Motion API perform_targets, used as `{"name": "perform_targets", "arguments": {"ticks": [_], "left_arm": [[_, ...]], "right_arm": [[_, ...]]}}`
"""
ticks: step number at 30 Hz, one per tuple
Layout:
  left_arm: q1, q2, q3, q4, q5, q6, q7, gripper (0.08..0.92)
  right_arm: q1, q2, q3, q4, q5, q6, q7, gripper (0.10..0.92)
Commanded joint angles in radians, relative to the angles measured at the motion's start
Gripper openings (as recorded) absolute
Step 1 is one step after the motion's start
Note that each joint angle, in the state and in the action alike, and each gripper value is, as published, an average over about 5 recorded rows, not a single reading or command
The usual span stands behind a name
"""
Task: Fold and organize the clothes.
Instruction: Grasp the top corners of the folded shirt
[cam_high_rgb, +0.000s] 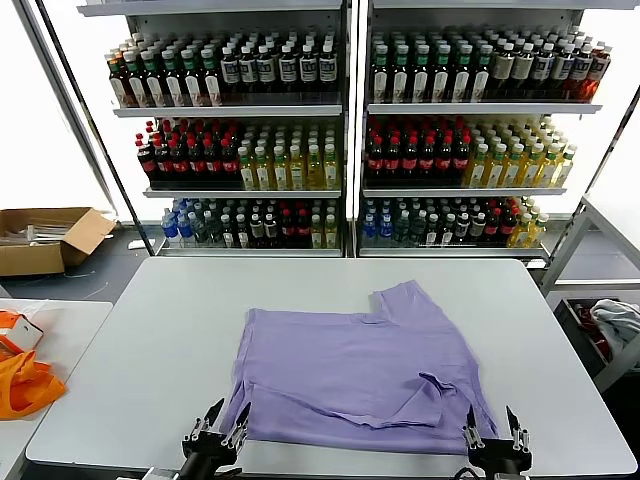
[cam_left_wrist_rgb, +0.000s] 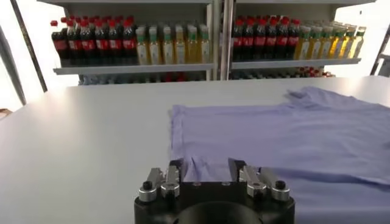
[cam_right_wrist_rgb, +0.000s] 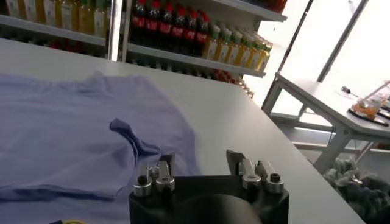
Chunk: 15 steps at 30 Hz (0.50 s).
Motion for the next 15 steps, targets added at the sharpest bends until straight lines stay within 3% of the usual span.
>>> {"name": "perform_targets", "arguments": {"ticks": [1,7,15], "left_arm": [[-0.020,-0.012,-0.004,-0.017,-0.001,0.000,0.002,0.650],[-0.072,-0.011,-0.005,0.010,-0.009,0.013,0.003,0.799],[-0.120,-0.002,0.000,0.050,-0.026,0.026,0.004,0.822]], "right_arm": [[0.122,0.009,-0.027,-0.099,-0.045,-0.025,-0.018,0.803],[0.171,0.021,-0.066,-0.145,-0.046,-0.051,-0.007,0.822],[0.320,0.055,-0.106,-0.242,-0.033,-0.094,0.014,0.823]]}}
